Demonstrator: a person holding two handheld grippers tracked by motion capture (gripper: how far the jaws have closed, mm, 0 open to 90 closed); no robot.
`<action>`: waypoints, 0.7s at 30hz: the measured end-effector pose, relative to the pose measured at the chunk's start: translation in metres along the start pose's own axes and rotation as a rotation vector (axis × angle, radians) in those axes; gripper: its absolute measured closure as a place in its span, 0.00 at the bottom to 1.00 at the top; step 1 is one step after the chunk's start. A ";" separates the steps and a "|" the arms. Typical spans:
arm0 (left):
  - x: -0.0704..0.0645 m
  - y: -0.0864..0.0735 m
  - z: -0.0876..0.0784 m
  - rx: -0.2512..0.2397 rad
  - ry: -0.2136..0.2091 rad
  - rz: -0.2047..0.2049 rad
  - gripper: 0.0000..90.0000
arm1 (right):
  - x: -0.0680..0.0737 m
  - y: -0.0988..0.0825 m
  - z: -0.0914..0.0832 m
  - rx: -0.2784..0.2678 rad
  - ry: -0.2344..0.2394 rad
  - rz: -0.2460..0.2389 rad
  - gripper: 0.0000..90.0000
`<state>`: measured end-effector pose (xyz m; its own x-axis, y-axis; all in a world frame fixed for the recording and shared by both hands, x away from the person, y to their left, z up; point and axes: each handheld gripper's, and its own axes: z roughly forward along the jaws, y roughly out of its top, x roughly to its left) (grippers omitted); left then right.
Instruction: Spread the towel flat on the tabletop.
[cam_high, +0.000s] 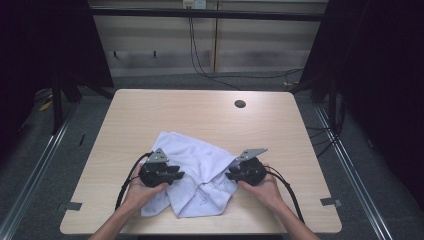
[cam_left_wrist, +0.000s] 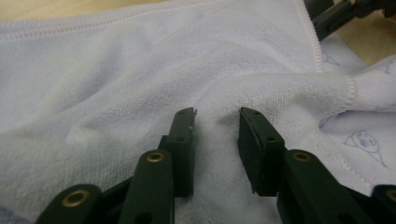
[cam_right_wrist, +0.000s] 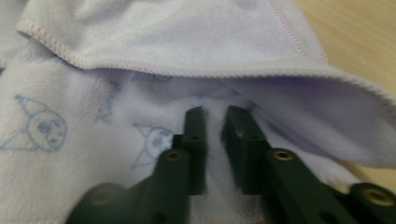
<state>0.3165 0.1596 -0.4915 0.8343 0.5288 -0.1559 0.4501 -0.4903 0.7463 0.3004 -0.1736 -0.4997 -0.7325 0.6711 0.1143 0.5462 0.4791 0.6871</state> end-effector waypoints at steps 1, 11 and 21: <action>-0.003 -0.004 -0.003 0.015 -0.024 0.002 0.80 | 0.001 -0.007 -0.006 0.008 0.037 0.019 0.96; -0.029 0.015 -0.013 -0.046 -0.135 -0.002 0.76 | 0.030 -0.025 -0.024 0.049 0.133 0.014 0.98; -0.052 0.040 0.056 0.113 -0.216 0.052 0.32 | 0.020 -0.019 -0.020 0.018 0.119 0.046 0.98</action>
<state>0.3092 0.0731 -0.4897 0.9005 0.3465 -0.2627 0.4273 -0.5935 0.6820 0.2673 -0.1807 -0.4963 -0.7491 0.6210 0.2305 0.5867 0.4605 0.6661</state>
